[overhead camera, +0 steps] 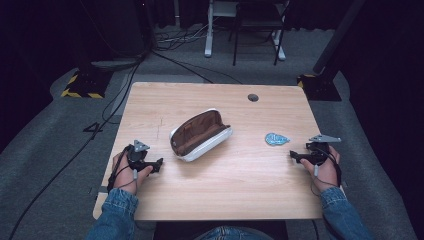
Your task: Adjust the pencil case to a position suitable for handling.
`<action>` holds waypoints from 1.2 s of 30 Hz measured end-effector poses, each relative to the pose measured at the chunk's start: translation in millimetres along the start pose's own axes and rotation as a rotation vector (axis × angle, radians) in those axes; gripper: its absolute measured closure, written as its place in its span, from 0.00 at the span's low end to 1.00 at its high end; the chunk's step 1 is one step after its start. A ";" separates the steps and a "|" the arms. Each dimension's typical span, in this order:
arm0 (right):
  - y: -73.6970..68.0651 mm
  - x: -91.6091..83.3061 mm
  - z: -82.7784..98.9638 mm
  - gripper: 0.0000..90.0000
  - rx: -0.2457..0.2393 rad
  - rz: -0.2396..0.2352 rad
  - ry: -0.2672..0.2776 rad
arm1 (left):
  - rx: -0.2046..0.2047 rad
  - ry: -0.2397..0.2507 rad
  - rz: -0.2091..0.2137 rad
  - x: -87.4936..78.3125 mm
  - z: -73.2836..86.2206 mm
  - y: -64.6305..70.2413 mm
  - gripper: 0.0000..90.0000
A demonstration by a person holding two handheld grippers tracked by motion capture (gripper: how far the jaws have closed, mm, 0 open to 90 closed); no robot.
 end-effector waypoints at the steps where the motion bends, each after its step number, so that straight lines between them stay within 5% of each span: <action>1: 0.0 0.0 0.0 0.17 0.000 0.000 0.000 | -0.003 0.002 0.001 -0.2 0.0 0.6 0.18; 6: 0.1 0.0 -0.1 0.17 -0.002 -0.002 -0.001 | -0.008 0.001 0.015 -3.5 -0.4 0.4 0.28; 11: 0.1 0.0 -0.1 0.17 -0.003 -0.001 -0.001 | -0.064 0.029 0.049 -12.0 -7.0 -0.2 0.33; 36: 0.0 0.1 -0.1 0.17 -0.005 -0.002 0.001 | 0.008 0.160 0.078 -46.7 -53.9 16.4 0.33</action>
Point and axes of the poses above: each handheld gripper's, and its own axes: x roughly forward along the jaws, z roughly out of its underside, y roughly to its right, the point moved 6 cm from there along x, roughly forward along the jaws, and after that the axes turned 6 degrees about x, right-handed, at the moved point
